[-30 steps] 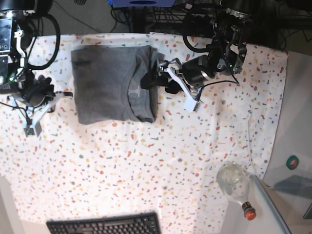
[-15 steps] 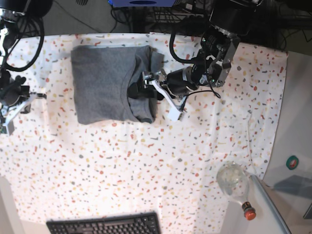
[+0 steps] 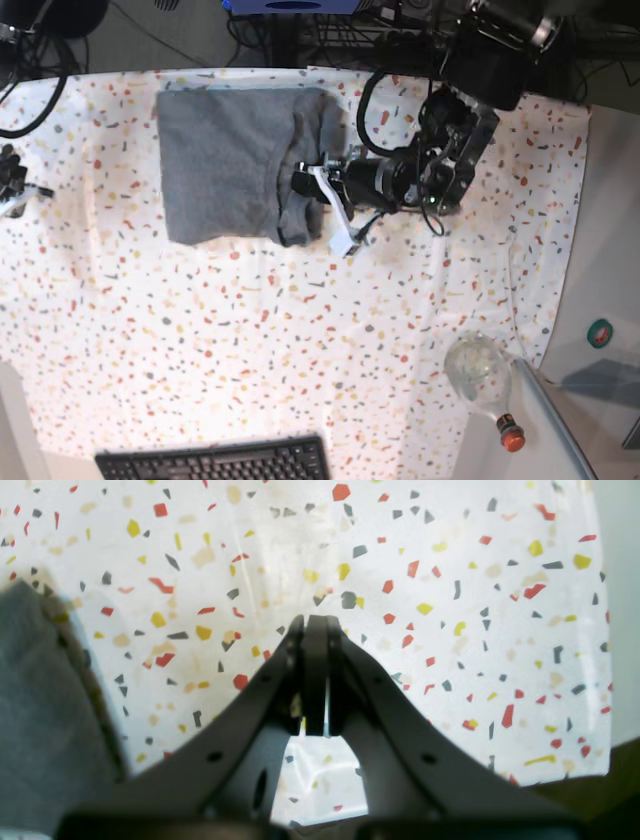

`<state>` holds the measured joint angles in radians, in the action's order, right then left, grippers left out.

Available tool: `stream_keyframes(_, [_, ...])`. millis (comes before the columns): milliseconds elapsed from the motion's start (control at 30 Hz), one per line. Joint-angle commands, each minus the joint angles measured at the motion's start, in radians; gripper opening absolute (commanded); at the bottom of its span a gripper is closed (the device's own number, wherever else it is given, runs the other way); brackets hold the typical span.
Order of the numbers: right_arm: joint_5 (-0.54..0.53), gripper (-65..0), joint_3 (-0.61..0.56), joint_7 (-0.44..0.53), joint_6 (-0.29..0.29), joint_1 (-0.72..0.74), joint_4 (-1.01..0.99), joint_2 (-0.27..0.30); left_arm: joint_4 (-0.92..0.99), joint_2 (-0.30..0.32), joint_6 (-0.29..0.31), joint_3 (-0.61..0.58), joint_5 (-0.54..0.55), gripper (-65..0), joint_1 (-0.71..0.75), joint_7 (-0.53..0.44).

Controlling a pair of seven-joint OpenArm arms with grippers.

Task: Layout the t-shirt on the table in an organized manner, then fold the t-shirt properly
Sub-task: 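Tuck and smooth the bundle's side with the left gripper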

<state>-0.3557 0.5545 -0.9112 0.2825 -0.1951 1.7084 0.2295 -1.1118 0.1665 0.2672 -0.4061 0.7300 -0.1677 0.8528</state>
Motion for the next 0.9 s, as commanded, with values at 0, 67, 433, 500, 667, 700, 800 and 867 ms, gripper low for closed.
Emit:
stream_keyframes(0, [-0.004, -65.0, 0.003, 0.025, 0.021, 0.003, 0.009, 0.011, -0.012, 0.015, -0.001, -0.046, -0.037, -65.0, -0.062, 0.009])
stream_keyframes(67, [-0.004, -65.0, 0.003, 0.028, 0.045, -0.008, 0.008, 0.009, -0.008, 0.026, -0.001, -0.187, -0.131, -65.0, -0.155, 0.016])
stream_keyframes(433, [-0.003, -65.0, 0.003, 0.024, 0.048, -0.047, 0.003, -0.018, -0.003, -0.157, 0.004, -0.638, -0.717, -65.0, -0.362, -0.105])
stream_keyframes(500, [-0.003, -65.0, 0.003, 0.028, 0.048, -0.062, 0.003, -0.02, 0.002, -0.183, 0.004, -0.687, -0.801, -65.0, -0.359, -0.163])
stream_keyframes(667, [-0.003, -65.0, 0.003, 0.028, 0.048, -0.086, 0.003, -0.02, 0.101, -0.261, 0.005, -0.727, -0.872, -65.0, -0.369, -0.218])
stream_keyframes(700, [-0.003, -65.0, 0.003, 0.028, 0.048, -0.088, 0.003, -0.02, 0.12, -0.267, 0.005, -0.727, -0.881, -65.0, -0.369, -0.234])
stream_keyframes(800, [-0.003, -65.0, 0.003, 0.028, 0.048, -0.097, 0.002, -0.02, 0.14, -0.273, 0.005, -0.727, -0.883, -65.0, -0.369, -0.294])
stream_keyframes(867, [-0.003, -65.0, 0.003, 0.028, 0.048, -0.1, 0.002, -0.02, 0.14, -0.273, 0.005, -0.727, -0.883, -65.0, -0.369, -0.315])
